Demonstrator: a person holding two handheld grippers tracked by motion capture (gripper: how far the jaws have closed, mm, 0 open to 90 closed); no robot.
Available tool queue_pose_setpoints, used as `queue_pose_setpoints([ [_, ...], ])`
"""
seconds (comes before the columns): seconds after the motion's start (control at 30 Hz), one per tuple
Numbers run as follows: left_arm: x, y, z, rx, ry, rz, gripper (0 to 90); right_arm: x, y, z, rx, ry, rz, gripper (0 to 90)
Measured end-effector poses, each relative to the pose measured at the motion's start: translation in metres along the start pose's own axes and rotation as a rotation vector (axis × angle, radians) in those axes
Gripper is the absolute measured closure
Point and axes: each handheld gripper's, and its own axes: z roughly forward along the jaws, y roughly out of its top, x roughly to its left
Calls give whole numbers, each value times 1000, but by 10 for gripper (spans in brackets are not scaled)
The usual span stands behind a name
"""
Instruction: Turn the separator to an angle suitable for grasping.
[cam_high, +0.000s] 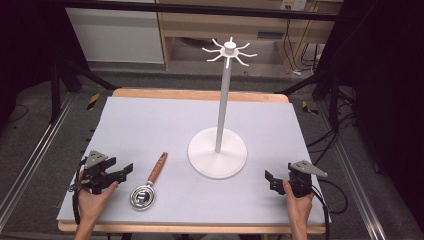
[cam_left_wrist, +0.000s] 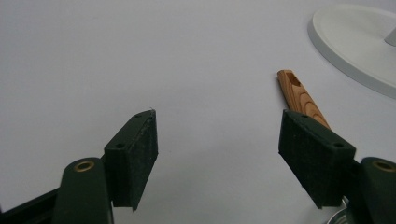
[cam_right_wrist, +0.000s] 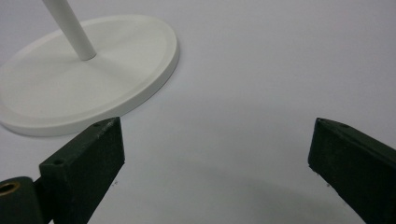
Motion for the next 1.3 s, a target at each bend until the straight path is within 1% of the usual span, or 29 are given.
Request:
queue_pose_setpoints([
  [0.13, -4, 3, -4, -7, -11, 6, 286, 3, 0, 0, -4, -5, -20, 34],
  [0.2, -6, 5, -6, -12, -18, 9, 292, 3, 0, 0, -11, 2, -18, 34],
  [0.33, -11, 9, -10, -20, -51, 14, 310, 3, 1, -1, -5, -15, -26, 38],
  [0.47, -16, 11, -11, -20, -65, 29, 318, 3, 1, -1, -3, -12, -18, 41],
  [0.5, -19, 12, -11, -14, -66, 37, 317, 3, 1, -1, -1, -14, -23, 42],
  [0.53, -19, 12, -11, -14, -66, 37, 317, 3, 1, -1, -1, -14, -23, 42],
  [0.57, -22, 12, -10, -2, -61, 56, 317, 2, 0, 0, 8, -12, -29, 42],
  [0.63, -24, 13, -9, 11, -65, 67, 317, 3, 0, 0, 9, -15, -31, 42],
  [0.67, -25, 13, -8, 11, -67, 64, 317, 3, 0, 0, 9, -23, -34, 42],
  [0.8, -32, 15, -7, 25, -80, 82, 318, 2, 0, 0, 6, -27, -35, 42],
  [0.83, -34, 15, -6, 28, -84, 83, 319, 3, 0, 0, 7, -27, -35, 42],
  [0.93, -40, 17, -5, 44, -88, 105, 318, 2, 0, 0, 10, -26, -39, 42],
  [1.03, -43, 18, -5, 44, -93, 110, 317, 3, 1, 0, 10, -22, -37, 42],
  [1.07, -47, 19, -4, 47, -100, 118, 317, 3, 1, 0, 13, -20, -35, 42],
  [1.27, -54, 22, -2, 58, -107, 135, 317, 4, 1, 1, 19, -21, -43, 43],
  [1.3, -56, 23, -2, 64, -112, 146, 317, 4, 1, 2, 22, -22, -49, 43],
])
